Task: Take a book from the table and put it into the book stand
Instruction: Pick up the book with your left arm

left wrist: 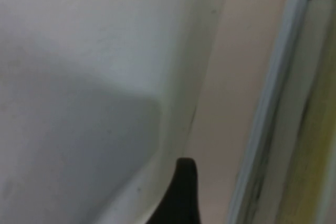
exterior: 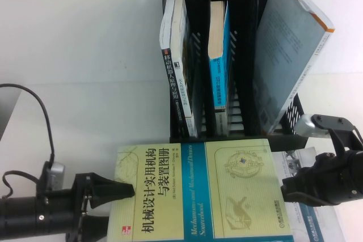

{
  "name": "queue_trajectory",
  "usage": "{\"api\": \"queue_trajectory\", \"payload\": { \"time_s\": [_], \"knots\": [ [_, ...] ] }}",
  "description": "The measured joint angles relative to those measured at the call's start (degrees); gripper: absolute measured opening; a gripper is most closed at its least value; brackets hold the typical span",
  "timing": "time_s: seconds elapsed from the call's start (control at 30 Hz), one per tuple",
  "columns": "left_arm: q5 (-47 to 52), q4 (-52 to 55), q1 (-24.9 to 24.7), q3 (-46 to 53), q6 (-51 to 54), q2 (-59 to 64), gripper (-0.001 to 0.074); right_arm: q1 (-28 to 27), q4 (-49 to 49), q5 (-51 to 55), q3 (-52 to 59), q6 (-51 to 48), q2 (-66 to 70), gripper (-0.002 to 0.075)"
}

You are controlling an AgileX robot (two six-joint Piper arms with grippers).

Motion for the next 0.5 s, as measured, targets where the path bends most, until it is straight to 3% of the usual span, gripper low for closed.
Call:
{"api": "queue_trajectory", "payload": {
  "time_s": [0.5],
  "knots": [
    [1.05,-2.44,-3.71,-0.43,2.34,2.54,0.0648,0.00,0.17,0.00,0.00,-1.44,0.00,-0.0001]
  ]
}}
